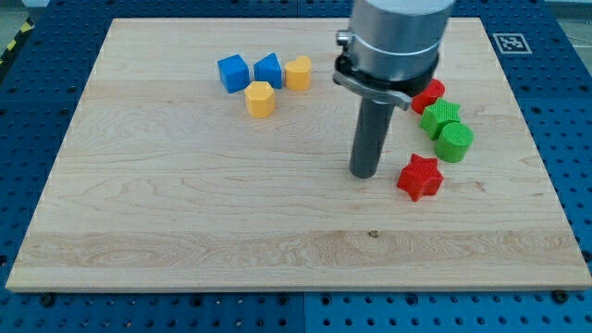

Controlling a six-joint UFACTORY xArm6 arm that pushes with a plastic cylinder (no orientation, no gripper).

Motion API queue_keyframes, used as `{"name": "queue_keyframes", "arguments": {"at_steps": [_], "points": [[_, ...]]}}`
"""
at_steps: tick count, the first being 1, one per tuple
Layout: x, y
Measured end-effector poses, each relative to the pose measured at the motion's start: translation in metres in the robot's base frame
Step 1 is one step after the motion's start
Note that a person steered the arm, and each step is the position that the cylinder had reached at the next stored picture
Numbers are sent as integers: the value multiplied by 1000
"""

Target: Move red star at bottom left to green circle

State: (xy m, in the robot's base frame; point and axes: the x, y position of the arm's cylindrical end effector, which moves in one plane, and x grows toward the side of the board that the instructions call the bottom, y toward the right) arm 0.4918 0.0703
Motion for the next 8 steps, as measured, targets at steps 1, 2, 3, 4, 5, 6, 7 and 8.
{"name": "queue_keyframes", "arguments": {"at_steps": [1,2,3,4,5,6,7,8], "points": [[3,10],[4,37],[12,66],[15,73],[24,53],[72,60],[82,93],[53,117]]}}
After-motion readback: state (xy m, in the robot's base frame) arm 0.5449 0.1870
